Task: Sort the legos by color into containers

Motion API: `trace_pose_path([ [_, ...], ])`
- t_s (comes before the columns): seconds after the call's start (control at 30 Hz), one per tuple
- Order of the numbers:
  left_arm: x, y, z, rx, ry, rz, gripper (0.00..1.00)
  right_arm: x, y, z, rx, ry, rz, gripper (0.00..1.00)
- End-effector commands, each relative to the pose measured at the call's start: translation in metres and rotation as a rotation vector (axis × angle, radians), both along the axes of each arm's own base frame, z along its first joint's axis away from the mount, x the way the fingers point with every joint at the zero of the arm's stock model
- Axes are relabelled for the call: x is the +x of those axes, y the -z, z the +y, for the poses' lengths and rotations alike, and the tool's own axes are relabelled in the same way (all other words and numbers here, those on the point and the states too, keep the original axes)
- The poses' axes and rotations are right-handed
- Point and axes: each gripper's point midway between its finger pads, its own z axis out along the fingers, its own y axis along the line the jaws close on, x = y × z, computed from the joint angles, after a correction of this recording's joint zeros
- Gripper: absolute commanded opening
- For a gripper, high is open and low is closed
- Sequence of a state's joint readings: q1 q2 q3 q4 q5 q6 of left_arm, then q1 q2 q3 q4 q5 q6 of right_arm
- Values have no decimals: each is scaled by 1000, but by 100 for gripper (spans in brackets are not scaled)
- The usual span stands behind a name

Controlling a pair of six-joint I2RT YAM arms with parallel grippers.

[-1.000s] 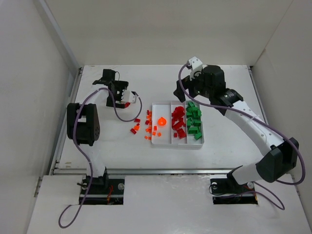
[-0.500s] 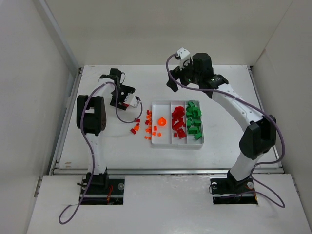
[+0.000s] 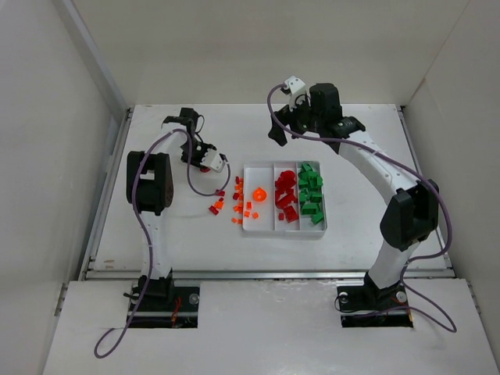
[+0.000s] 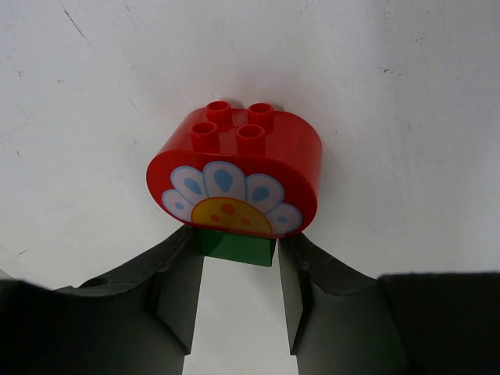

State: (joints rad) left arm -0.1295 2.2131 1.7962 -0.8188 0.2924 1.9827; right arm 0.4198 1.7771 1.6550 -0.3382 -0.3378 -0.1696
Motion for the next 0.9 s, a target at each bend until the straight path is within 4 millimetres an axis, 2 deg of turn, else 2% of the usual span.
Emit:
trace_pose_path([
  [0.0,-16,7,-1,20,90,60,20,0,-28,1,23,-18,-64,100],
  [0.03,-19,5,-5,18,86,64,12,-1,-33,1,32,-15,-67,100],
  [0.07,-16,-3,-8,-1,72,41,8,-2,-29,0,28,-15,-58,100],
  [0.1,-21,-3,-11,-29,58,55,1,-2,-29,0,28,-15,-58,100],
  [0.13,-23,-4,-13,-53,7,59,0,-4,-33,0,39,-10,-60,100],
  [0.17,-17,-17,-21,-84,-15,22,0,-5,-29,0,35,-10,-51,100],
  [0.33,-27,-46,-42,-263,-192,52,0,-11,-40,-4,87,34,-42,100],
  [0.37,-33,-47,-44,-283,-223,72,0,-12,-35,-4,91,38,-26,100],
  [0.4,-31,-62,-47,-326,-279,52,0,-13,-44,-5,105,50,-41,100],
  [0.47,-40,-71,-55,-395,-325,67,0,-16,-36,-9,121,88,1,100],
  [0.5,-42,-92,-58,-440,-344,34,0,-18,-43,-11,134,103,-6,100],
  [0.53,-37,-105,-62,-499,-405,15,0,-21,-45,-12,142,106,-2,100],
  [0.6,-46,-117,-73,-576,-449,23,0,-28,-46,-7,171,111,24,100],
  [0.63,-48,-140,-74,-618,-474,-18,0,-34,-44,-1,182,94,50,100],
  [0.67,-47,-153,-82,-682,-533,-23,0,-40,-48,1,206,82,65,100],
  [0.7,-54,-152,-87,-693,-560,-13,0,-46,-61,5,265,77,77,100],
  [0.77,-60,-179,-100,-761,-568,-57,0,-57,-71,18,348,10,103,100],
  [0.8,-67,-174,-101,-775,-639,-30,0,-60,-76,23,397,3,138,100],
  [0.83,-71,-178,-104,-793,-652,-34,0,-68,-81,32,423,-33,155,100],
  [0.87,-77,-195,-109,-835,-642,-60,0,-70,-84,41,439,-48,163,100],
])
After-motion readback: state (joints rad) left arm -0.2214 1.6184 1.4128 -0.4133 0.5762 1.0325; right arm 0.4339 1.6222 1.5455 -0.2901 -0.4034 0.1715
